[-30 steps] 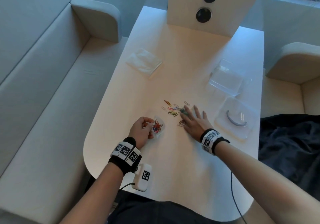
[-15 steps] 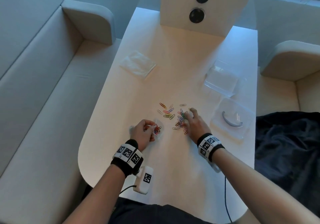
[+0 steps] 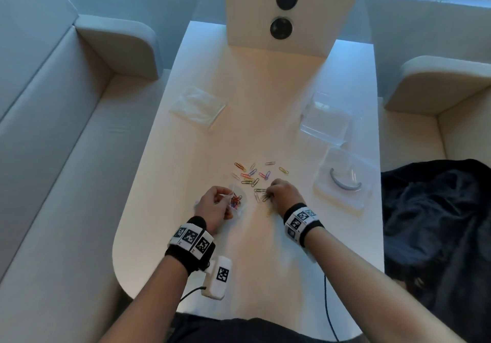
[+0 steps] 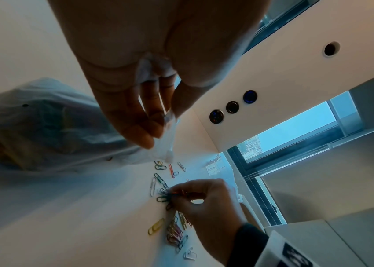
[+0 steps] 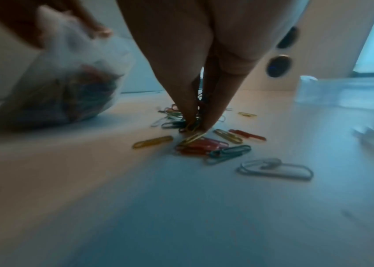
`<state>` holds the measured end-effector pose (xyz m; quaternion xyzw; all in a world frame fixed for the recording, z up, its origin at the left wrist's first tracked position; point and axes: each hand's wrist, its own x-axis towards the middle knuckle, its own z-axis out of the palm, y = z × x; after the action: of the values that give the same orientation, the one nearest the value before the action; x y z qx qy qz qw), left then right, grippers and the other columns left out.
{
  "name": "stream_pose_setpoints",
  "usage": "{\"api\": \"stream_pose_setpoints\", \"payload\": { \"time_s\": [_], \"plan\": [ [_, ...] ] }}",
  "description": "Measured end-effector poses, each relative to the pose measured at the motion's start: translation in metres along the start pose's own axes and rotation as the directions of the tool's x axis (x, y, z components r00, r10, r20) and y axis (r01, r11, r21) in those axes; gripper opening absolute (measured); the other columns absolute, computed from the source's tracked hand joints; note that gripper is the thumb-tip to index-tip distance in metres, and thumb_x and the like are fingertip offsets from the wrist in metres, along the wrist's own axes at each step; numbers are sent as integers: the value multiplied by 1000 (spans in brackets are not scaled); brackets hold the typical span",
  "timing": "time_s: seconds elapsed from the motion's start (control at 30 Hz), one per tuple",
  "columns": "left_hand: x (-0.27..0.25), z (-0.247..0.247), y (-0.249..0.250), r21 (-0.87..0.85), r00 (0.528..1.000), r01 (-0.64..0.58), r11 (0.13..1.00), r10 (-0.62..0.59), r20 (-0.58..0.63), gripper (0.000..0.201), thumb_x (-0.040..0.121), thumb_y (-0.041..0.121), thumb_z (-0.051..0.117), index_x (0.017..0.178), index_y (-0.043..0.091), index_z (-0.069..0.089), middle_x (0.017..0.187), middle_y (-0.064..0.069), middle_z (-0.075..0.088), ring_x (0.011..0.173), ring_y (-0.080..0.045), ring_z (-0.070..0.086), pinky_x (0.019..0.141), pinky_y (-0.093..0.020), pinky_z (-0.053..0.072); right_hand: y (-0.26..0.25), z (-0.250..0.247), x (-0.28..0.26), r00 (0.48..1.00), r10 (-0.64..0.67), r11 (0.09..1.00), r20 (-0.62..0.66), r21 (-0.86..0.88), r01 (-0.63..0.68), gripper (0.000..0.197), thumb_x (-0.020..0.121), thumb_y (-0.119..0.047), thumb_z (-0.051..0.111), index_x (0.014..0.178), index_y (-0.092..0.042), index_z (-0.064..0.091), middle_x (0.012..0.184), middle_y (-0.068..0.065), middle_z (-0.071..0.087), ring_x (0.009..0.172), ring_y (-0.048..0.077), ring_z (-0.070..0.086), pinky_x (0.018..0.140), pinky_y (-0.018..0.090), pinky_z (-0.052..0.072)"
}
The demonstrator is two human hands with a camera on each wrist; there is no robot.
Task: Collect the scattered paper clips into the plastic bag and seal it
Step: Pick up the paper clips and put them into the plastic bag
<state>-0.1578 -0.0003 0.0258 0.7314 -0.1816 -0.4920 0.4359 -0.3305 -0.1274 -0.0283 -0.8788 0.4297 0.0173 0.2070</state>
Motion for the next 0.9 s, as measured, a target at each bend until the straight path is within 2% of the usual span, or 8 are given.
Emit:
{"api": "stream_pose_setpoints", "payload": {
  "time_s": [0.1,0.17,0.27,0.33,0.47,0.57,0.63,0.9],
  "plan": [
    [-2,2,3,5,1000,0,1000,0,8,7,95,9,58,92,14,60,68,-6,59,60,-22,56,73,-43,57,11,-10,-1,911,406,812,-72,485,-324,12,81,-9,70,88,-13,80,90,3,75,81,15,68,85,25,54],
    [-3,3,5,7,1000,-8,1000,8,7,6,96,9,58,92,14,60,68,-6,59,60,-21,56,73,-43,57,10,-16,-6,793,597,459,122,759,-462,11,79,-11,76,87,-18,80,90,3,76,79,11,69,84,25,56],
    [-5,5,7,-3,1000,-28,1000,28,-10,5,95,10,58,93,14,60,71,-6,59,60,-21,58,71,-40,58,-8,-34,-14,804,447,-186,393,920,-346,15,80,5,70,94,-1,73,100,18,72,85,21,70,85,30,58],
    [-7,8,6,-35,999,-37,999,36,-18,4,95,9,59,95,13,60,75,-5,62,62,-23,60,73,-41,58,-29,-49,-19,865,297,-282,404,903,-325,18,82,9,65,99,5,69,97,18,71,86,22,70,80,25,59],
    [-15,11,6,-83,998,-59,995,58,-15,5,94,11,62,94,16,63,74,-6,66,68,-24,66,75,-40,59,-71,-62,-25,912,121,-18,391,920,-392,15,80,6,70,94,2,72,87,15,73,81,21,71,77,26,58],
    [-19,7,6,-36,995,-94,995,93,-41,7,93,11,62,95,17,66,83,-7,71,75,-21,69,73,-34,59,-86,-59,-19,927,241,529,287,762,-373,14,79,-6,74,92,-7,77,87,7,73,84,17,69,79,24,56],
    [-20,3,4,19,990,-129,991,130,-59,10,93,9,61,96,15,68,88,-7,72,77,-18,69,74,-31,59,-97,-64,-16,944,245,777,222,537,-328,19,83,-9,63,97,-13,77,95,1,72,90,13,65,80,20,50],
    [-22,3,-3,-141,998,23,990,-32,-58,11,93,27,64,92,18,71,88,-22,74,88,-40,71,84,-54,57,-138,-82,-11,956,134,978,262,121,-170,24,90,-12,59,111,-7,68,114,14,64,107,25,62,91,31,53]
  ]
}}
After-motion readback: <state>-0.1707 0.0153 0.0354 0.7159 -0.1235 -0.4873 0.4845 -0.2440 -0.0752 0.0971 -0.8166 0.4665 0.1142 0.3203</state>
